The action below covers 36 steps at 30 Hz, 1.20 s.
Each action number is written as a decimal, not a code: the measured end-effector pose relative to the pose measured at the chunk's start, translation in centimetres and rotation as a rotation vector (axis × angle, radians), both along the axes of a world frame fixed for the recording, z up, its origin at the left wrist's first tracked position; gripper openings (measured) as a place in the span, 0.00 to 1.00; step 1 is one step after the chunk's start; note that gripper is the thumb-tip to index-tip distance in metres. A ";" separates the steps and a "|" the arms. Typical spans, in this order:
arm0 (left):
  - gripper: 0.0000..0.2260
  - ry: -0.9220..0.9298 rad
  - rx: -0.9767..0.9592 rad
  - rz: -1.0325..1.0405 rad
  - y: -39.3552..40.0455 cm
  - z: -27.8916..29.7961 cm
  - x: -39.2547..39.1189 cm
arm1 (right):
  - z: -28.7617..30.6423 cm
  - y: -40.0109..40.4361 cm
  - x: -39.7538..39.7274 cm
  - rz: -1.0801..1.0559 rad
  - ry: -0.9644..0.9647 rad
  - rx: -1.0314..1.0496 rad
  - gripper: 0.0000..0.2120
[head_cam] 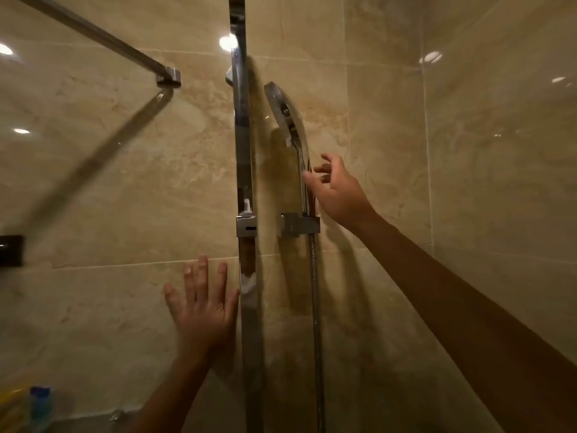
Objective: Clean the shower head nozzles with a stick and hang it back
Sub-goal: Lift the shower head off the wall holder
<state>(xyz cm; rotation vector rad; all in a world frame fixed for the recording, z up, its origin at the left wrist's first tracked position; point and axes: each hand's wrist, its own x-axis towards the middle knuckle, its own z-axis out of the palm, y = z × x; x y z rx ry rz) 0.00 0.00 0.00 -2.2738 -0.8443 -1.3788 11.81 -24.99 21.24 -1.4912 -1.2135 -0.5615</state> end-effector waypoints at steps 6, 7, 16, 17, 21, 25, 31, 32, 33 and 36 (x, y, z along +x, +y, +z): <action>0.30 0.013 0.000 0.011 0.3 -0.1 0.1 | 1.1 2.3 -0.9 0.186 0.220 0.073 0.24; 0.30 0.014 0.000 0.012 0.3 -0.1 0.0 | 1.2 2.4 -0.7 0.192 0.242 0.096 0.23; 0.30 0.035 -0.065 0.006 0.2 0.1 -0.1 | 2.5 3.0 -1.0 0.148 0.283 0.125 0.14; 0.30 0.034 -0.063 0.013 0.2 0.1 0.0 | 2.6 3.0 -0.9 0.152 0.288 0.133 0.13; 0.30 0.036 -0.066 0.028 0.2 0.1 -0.1 | 2.5 2.8 -0.5 0.197 0.307 0.158 0.14; 0.30 0.069 -0.056 0.045 0.0 0.0 -0.1 | 4.4 2.6 -0.5 0.210 0.337 0.239 0.17; 0.31 0.099 -0.074 0.086 -0.3 0.1 -0.3 | 6.6 0.3 -0.5 0.189 0.289 0.285 0.12; 0.31 0.088 -0.075 0.073 -0.5 0.3 -0.4 | 6.2 -0.3 -0.5 0.202 0.287 0.289 0.12; 0.31 0.070 -0.079 0.048 -0.8 0.4 -0.4 | 5.7 -0.9 -0.5 0.218 0.286 0.294 0.12; 0.30 0.062 -0.082 0.012 -1.1 0.6 -0.7 | 3.0 -2.4 -0.7 0.277 0.315 0.292 0.16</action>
